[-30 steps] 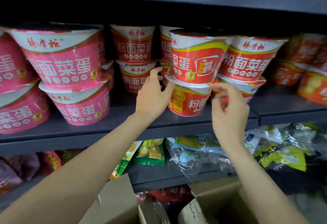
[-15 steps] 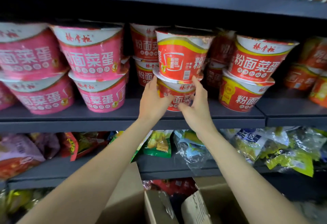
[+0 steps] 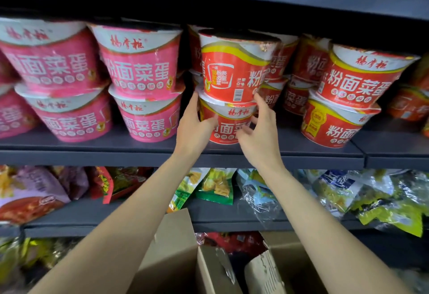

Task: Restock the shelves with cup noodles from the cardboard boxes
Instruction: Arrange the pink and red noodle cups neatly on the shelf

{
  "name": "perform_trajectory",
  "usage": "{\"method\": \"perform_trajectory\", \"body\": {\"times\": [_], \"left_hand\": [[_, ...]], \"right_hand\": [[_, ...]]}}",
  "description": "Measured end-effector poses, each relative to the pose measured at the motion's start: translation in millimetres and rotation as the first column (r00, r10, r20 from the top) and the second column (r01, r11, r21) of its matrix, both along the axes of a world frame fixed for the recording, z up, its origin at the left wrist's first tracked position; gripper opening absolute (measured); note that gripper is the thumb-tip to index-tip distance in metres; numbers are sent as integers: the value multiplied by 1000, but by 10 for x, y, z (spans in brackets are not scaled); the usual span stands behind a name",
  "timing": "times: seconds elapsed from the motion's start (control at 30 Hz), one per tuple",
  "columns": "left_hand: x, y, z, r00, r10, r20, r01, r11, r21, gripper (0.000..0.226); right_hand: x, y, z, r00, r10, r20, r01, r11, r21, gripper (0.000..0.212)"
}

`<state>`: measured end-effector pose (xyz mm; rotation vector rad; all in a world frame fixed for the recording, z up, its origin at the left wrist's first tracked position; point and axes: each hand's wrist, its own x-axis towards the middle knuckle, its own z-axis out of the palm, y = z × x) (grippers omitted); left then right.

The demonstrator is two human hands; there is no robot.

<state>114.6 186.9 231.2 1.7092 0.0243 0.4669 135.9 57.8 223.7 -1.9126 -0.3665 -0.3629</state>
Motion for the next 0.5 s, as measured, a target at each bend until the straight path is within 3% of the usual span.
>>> {"method": "perform_trajectory", "body": {"times": [0.17,0.3,0.5], "left_hand": [[-141,57,-67,980,179,85,-186,978,91,54],[-137,36,-48,991,134,16,-135,986,97,55],[-151,101,15,997,76,-24,-73,992,100,57]], "right_hand": [[-168,196,-34,996,36,77,-22,984,-176,83],[-151,266,-99,983,-15,183,67,958,-281,89],[-117,208,-56,990,13,138,23,967,-255,81]]}}
